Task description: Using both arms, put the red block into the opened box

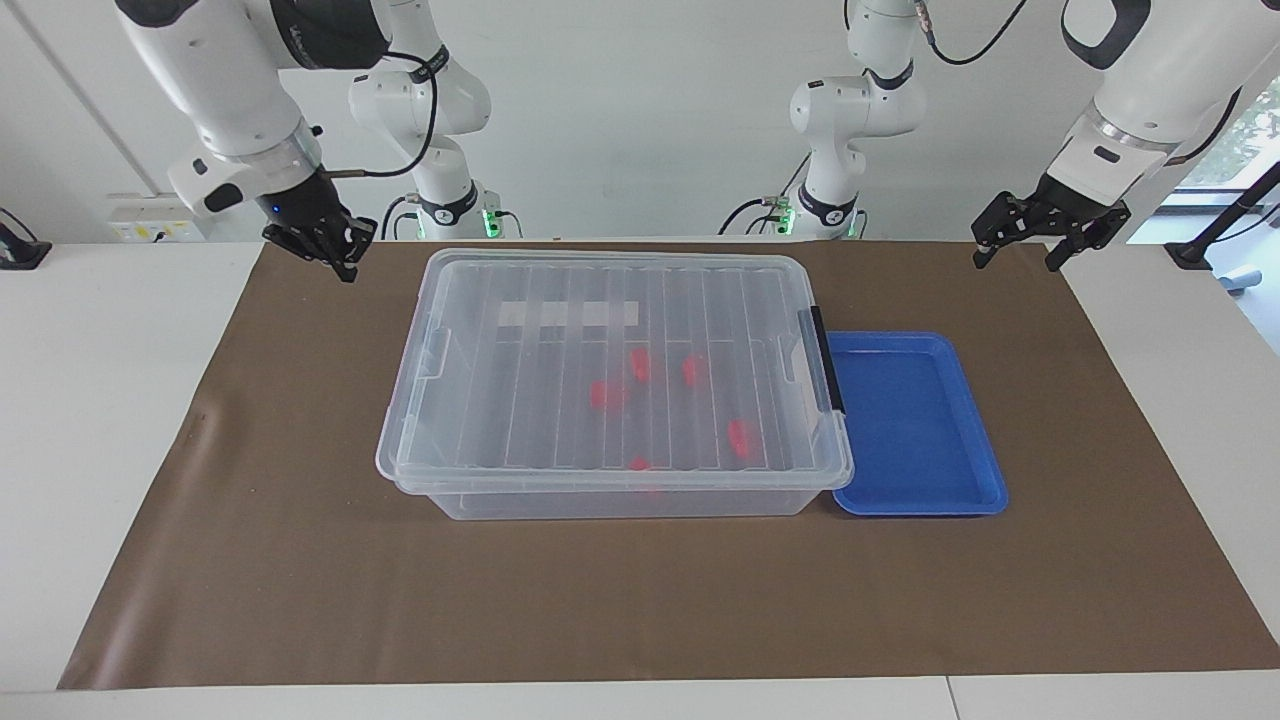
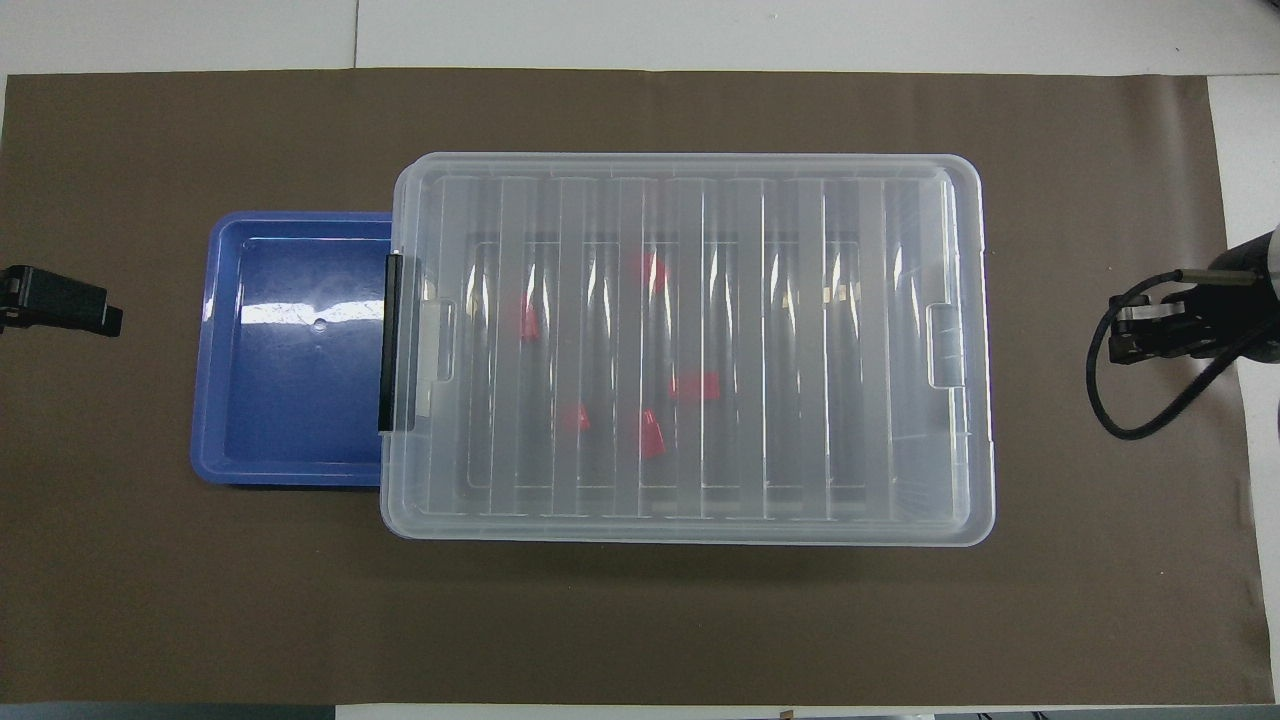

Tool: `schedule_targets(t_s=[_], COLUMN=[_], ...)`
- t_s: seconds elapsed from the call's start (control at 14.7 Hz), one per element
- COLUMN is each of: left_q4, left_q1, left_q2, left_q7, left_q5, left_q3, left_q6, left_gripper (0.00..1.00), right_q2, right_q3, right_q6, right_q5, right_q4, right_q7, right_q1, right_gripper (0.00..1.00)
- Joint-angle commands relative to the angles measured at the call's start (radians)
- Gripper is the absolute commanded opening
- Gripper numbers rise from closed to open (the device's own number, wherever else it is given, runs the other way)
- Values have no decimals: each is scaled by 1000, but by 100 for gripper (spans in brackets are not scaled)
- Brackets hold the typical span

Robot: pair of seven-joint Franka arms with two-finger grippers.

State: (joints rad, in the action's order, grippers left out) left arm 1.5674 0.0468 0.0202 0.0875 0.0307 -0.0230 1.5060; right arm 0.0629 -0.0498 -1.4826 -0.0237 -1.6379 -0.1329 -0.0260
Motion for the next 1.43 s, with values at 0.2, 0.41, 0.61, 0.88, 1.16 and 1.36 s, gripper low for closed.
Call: schedule_targets(t_s=[0.2,0.41,0.61,0.88,1.16,1.36], left_q4=[8,6,6,6,6,6], left_q1=[2,1,1,1,1,1], left_q2=[7,7,7,7,7,7], left_q7=[9,9,9,9,9,9], left_q5=[-17,-17,-17,-17,-17,-17], left_q3=[-3,-3,-3,-3,-3,-3], left_q6=[-6,-6,-6,-6,-6,-6], left_gripper=[100,100,100,100,100,100], right_q2=[5,3,-2,-3,-3,-3], right_q3=[-10,-9,-9,-12,-12,-19], right_q6=[13,-47,-51,-88,-88,-88], right_q5=[-4,-5,-10,-9,-9,-9], right_q4=[-20,-20,-17,-17,-17,-16], right_q7=[68,226,181,154,157,157], right_q1=[-89,-106,-123,-110,-110,-107], right_gripper=[100,100,100,100,100,100])
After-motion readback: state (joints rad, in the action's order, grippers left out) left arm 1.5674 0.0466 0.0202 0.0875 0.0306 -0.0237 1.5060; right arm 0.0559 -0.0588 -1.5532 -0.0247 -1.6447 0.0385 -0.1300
